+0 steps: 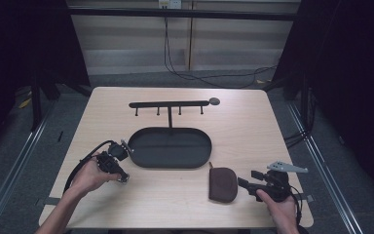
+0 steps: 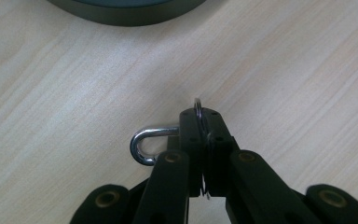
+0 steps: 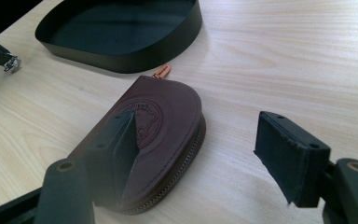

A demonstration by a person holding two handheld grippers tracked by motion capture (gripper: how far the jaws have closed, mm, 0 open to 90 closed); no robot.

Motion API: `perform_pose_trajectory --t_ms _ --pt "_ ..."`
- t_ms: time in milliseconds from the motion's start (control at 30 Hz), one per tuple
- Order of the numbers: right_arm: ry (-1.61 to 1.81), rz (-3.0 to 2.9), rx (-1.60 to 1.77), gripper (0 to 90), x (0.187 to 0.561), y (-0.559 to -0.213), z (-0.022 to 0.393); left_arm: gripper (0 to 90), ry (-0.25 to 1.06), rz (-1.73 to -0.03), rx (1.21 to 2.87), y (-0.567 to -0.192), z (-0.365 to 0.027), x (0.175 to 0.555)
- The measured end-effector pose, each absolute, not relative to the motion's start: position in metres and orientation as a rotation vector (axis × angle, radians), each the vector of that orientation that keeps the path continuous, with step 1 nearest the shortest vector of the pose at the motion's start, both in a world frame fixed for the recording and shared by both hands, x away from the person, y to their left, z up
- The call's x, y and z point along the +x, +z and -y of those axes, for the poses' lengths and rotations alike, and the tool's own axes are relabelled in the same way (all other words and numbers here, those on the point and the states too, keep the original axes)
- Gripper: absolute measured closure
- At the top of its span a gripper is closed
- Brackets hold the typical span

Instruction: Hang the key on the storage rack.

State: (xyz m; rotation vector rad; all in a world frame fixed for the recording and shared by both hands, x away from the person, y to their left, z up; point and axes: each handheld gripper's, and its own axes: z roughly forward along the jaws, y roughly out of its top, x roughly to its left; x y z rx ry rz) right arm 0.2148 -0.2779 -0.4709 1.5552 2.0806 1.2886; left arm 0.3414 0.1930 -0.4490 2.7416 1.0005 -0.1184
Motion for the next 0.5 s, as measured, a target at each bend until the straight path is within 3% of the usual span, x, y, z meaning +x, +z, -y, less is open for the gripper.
perform_pose_trajectory --t_ms 500 --pt "1.279 -2.085 1.545 29.7 0.214 -0.471 0.277 88.9 -0.073 -0.881 2.768 -0.414 -0.197 0.339"
